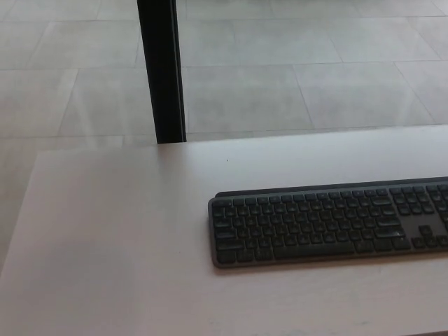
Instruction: The robot uses its right fingers to click on the space key of the black keyboard placed on the center of the white desk.
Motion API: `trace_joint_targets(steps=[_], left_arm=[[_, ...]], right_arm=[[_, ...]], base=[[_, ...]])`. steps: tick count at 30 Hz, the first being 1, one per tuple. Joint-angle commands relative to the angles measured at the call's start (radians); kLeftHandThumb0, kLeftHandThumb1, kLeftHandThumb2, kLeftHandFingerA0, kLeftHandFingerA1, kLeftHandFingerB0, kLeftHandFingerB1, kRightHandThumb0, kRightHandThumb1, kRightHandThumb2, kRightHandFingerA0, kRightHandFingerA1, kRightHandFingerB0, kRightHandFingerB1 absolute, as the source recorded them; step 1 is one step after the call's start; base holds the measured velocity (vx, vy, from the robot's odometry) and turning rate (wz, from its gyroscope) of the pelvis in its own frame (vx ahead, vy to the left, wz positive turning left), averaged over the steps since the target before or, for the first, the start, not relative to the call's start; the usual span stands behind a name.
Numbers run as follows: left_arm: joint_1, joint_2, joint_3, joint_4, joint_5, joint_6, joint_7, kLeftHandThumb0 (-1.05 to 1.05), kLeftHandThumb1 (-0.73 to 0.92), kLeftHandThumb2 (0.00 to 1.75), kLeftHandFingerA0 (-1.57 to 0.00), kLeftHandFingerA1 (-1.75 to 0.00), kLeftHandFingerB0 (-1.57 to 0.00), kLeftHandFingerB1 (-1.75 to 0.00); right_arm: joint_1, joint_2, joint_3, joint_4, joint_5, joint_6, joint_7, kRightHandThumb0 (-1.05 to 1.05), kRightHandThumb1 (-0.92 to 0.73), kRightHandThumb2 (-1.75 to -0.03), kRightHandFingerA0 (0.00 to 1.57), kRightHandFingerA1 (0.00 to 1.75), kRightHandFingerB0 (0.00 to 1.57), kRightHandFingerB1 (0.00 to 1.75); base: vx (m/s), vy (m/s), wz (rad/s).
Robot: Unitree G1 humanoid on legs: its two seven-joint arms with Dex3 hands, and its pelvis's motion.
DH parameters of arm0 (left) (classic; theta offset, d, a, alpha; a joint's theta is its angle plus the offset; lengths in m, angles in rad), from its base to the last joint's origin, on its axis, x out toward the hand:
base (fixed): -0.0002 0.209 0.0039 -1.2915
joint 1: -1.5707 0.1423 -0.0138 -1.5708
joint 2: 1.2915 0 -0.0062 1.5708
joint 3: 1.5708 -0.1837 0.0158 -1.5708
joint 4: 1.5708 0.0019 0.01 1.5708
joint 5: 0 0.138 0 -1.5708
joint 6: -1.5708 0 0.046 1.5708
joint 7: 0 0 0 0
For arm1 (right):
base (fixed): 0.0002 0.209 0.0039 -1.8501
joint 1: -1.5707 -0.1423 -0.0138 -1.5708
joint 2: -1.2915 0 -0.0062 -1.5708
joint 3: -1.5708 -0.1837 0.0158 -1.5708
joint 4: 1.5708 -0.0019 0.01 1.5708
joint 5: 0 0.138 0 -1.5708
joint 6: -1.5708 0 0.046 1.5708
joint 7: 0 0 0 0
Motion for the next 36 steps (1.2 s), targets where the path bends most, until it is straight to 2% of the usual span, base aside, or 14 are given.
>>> trace_joint_targets(steps=[1, 4, 9, 11, 16, 19, 22, 25, 26, 27, 28, 29, 30, 36], left_arm=[[-0.080, 0.080, 0.221, 0.108, -0.216, -0.036, 0.059, -0.44, 0.53, 0.56, -0.84, -0.84, -0.75, -0.61], [-0.087, 0.079, 0.245, 0.120, -0.211, -0.035, 0.060, -0.44, 0.52, 0.56, -0.83, -0.84, -0.76, -0.61], [-0.087, 0.080, 0.259, 0.127, -0.192, -0.043, 0.054, -0.46, 0.52, 0.56, -0.82, -0.84, -0.75, -0.61], [-0.088, 0.079, 0.268, 0.128, -0.192, -0.047, 0.045, -0.46, 0.52, 0.56, -0.83, -0.86, -0.74, -0.61], [-0.091, 0.077, 0.265, 0.134, -0.175, -0.051, 0.053, -0.46, 0.53, 0.56, -0.86, -0.81, -0.76, -0.60], [-0.098, 0.079, 0.267, 0.144, -0.179, -0.046, 0.054, -0.46, 0.53, 0.56, -0.85, -0.84, -0.77, -0.59], [-0.099, 0.084, 0.248, 0.145, -0.164, -0.045, 0.060, -0.47, 0.54, 0.56, -0.83, -0.82, -0.76, -0.58], [-0.101, 0.082, 0.261, 0.146, -0.181, -0.050, 0.057, -0.46, 0.53, 0.56, -0.84, -0.80, -0.77, -0.59], [-0.101, 0.082, 0.262, 0.145, -0.184, -0.051, 0.054, -0.45, 0.53, 0.56, -0.84, -0.80, -0.75, -0.59], [-0.100, 0.082, 0.261, 0.144, -0.183, -0.052, 0.053, -0.46, 0.53, 0.56, -0.83, -0.78, -0.74, -0.58], [-0.101, 0.083, 0.261, 0.145, -0.184, -0.049, 0.055, -0.46, 0.52, 0.55, -0.84, -0.77, -0.75, -0.59], [-0.103, 0.083, 0.267, 0.147, -0.190, -0.045, 0.056, -0.46, 0.52, 0.55, -0.84, -0.77, -0.75, -0.59], [-0.103, 0.081, 0.267, 0.148, -0.190, -0.049, 0.055, -0.46, 0.53, 0.55, -0.83, -0.78, -0.76, -0.60], [-0.099, 0.081, 0.265, 0.143, -0.186, -0.053, 0.061, -0.47, 0.52, 0.56, -0.83, -0.85, -0.76, -0.61]], right_arm=[[-0.097, -0.107, -0.312, 0.094, 0.316, -0.044, -0.088, -0.47, -0.43, -0.65, 0.99, 0.88, 0.56, 0.71], [-0.142, -0.143, -0.365, 0.073, 0.328, -0.061, -0.116, -0.50, -0.49, -0.69, 0.98, 0.90, 0.50, 0.73], [-0.257, -0.223, -0.427, 0.054, 0.340, -0.072, -0.115, -0.50, -0.59, -0.58, 0.82, 0.76, 0.39, 0.63], [-0.320, -0.247, -0.432, 0.029, 0.333, -0.066, -0.133, -0.48, -0.60, -0.57, 0.77, 0.67, 0.47, 0.58], [-0.450, -0.270, -0.416, -0.072, 0.321, -0.034, -0.119, -0.56, -0.53, -0.57, 0.95, 0.62, 0.65, 0.54], [-0.522, -0.236, -0.361, -0.223, 0.300, 0.006, -0.168, -0.69, -0.50, -0.58, 1.08, 0.66, 0.74, 0.57], [-0.529, -0.177, -0.299, -0.387, 0.286, 0.048, -0.179, -0.69, -0.52, -0.57, 0.96, 0.66, 0.68, 0.53], [-0.524, -0.122, -0.226, -0.497, 0.272, 0.073, -0.168, -0.54, -0.57, -0.57, 0.83, 0.63, 0.66, 0.45], [-0.485, -0.085, -0.155, -0.590, 0.235, 0.083, -0.148, -0.45, -0.60, -0.59, 0.85, 0.65, 0.57, 0.42], [-0.455, -0.060, -0.110, -0.650, 0.213, 0.085, -0.138, -0.39, -0.63, -0.59, 0.89, 0.67, 0.58, 0.43], [-0.427, -0.030, -0.071, -0.711, 0.199, 0.089, -0.135, -0.44, -0.50, -0.85, 0.84, 0.76, 0.52, 0.57], [-0.411, -0.011, -0.051, -0.753, 0.199, 0.108, -0.143, -0.44, -0.50, -0.85, 0.84, 0.76, 0.52, 0.57], [-0.369, 0.015, 0.033, -0.832, 0.150, 0.141, -0.139, -0.34, -0.59, -0.58, 0.94, 0.65, 0.58, 0.42], [-0.251, 0.047, 0.242, -0.931, 0.012, 0.128, -0.098, -0.28, -0.60, -0.58, 0.93, 0.68, 0.57, 0.42]], base=[[0.00, 0.000, 0.00], [0.00, 0.000, 0.00], [0.00, 0.000, 0.00], [0.00, 0.000, 0.00], [0.00, 0.000, 0.00], [0.00, 0.000, 0.00], [0.00, 0.000, 0.00], [0.00, 0.000, 0.00], [0.00, 0.000, 0.00], [0.00, 0.000, 0.00], [0.00, 0.000, 0.00], [0.00, 0.000, 0.00], [0.00, 0.000, 0.00], [0.00, 0.000, 0.00]])
